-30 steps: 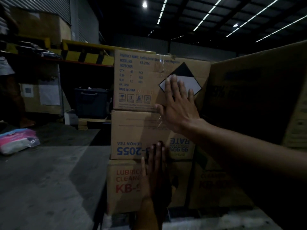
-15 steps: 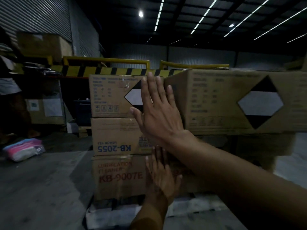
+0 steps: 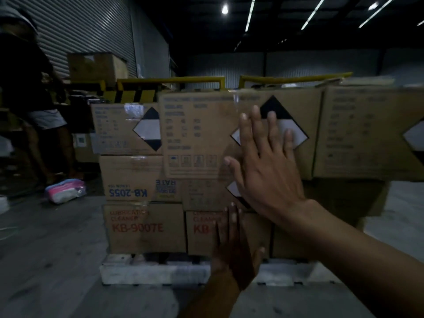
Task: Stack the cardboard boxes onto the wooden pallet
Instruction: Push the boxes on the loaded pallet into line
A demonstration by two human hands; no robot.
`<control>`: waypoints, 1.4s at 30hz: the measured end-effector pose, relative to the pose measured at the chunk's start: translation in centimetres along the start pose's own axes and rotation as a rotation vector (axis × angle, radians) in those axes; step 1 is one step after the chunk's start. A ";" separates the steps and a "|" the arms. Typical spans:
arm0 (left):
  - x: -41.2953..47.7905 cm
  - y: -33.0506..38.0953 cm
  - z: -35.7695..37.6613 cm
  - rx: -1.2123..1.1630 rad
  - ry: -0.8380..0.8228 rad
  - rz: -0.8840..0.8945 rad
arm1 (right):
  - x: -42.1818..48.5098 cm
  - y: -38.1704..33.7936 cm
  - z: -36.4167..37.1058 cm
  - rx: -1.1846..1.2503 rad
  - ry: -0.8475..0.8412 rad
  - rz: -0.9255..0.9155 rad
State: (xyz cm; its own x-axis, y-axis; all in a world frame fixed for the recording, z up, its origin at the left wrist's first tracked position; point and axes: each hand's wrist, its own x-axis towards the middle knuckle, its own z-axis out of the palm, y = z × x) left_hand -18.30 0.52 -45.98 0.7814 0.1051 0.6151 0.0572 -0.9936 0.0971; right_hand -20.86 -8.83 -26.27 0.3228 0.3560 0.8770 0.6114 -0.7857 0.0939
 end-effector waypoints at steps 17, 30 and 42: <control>8.2 -6.7 6.5 -0.082 0.152 0.071 | 1.0 1.4 5.9 -0.294 0.117 -0.042; 8.9 -6.3 8.6 -0.194 0.252 0.052 | 5.4 3.6 14.9 -0.348 0.033 0.022; 10.2 -7.1 8.8 -0.079 0.187 0.027 | 8.1 5.6 19.3 -0.302 -0.021 0.043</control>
State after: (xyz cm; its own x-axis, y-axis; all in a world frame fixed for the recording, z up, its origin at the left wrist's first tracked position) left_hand -5.21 8.28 -47.29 0.6524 0.0916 0.7523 -0.0167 -0.9907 0.1351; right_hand -0.85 -0.56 -27.75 0.3604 0.3269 0.8736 0.3556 -0.9140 0.1953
